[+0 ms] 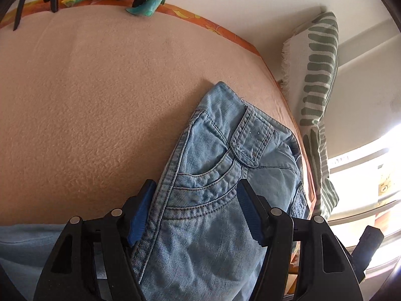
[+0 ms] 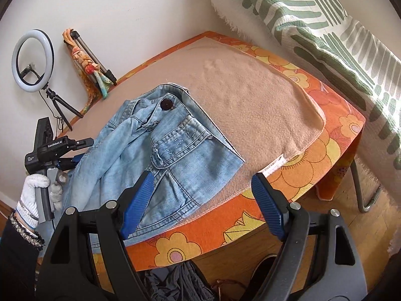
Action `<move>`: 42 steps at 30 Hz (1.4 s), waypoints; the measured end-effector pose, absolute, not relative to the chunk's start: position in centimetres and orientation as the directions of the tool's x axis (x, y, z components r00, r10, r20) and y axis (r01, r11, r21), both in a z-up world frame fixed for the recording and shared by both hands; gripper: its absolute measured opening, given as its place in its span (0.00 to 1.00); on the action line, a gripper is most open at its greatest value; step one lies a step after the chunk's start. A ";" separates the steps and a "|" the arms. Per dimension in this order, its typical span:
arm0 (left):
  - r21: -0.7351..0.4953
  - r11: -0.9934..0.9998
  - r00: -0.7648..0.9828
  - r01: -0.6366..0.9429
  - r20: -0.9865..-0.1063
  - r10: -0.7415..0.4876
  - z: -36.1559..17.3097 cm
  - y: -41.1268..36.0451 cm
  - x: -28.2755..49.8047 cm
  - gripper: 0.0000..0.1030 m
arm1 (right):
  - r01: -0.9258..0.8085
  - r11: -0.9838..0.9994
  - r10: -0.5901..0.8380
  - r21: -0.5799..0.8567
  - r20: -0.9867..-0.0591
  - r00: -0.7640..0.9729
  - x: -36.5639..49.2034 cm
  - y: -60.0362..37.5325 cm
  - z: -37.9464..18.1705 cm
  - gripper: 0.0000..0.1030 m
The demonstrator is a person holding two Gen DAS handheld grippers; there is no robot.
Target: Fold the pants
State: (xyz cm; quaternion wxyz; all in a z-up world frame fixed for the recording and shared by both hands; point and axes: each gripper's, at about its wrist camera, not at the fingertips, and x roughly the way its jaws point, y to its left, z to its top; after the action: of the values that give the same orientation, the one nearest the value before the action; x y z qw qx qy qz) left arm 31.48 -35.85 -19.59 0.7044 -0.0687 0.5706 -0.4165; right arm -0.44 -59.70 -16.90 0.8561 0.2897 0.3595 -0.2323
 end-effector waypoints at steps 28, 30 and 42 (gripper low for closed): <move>-0.363 0.307 -0.011 0.880 -0.660 -0.751 -13.9 -38.9 13.8 0.14 | 0.484 0.576 -0.011 0.659 -0.586 0.811 -3.0 -65.9 -16.3 0.80; -0.326 0.283 -0.017 0.902 -0.683 -0.731 -14.5 -39.4 12.5 0.14 | 0.452 0.549 0.033 0.703 -0.559 0.829 -2.8 -66.5 -16.7 0.80; -0.192 0.140 -0.067 0.971 -0.785 -0.615 -17.4 -40.9 7.2 0.25 | 0.271 0.465 0.299 0.843 -0.437 0.848 1.0 -67.2 -18.6 0.80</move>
State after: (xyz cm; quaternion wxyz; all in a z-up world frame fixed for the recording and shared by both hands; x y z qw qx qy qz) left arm 7.20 -40.90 -17.43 0.6444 0.2264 0.3931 -0.6156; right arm 0.98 -67.23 -18.56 0.8103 0.5172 0.2754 0.0087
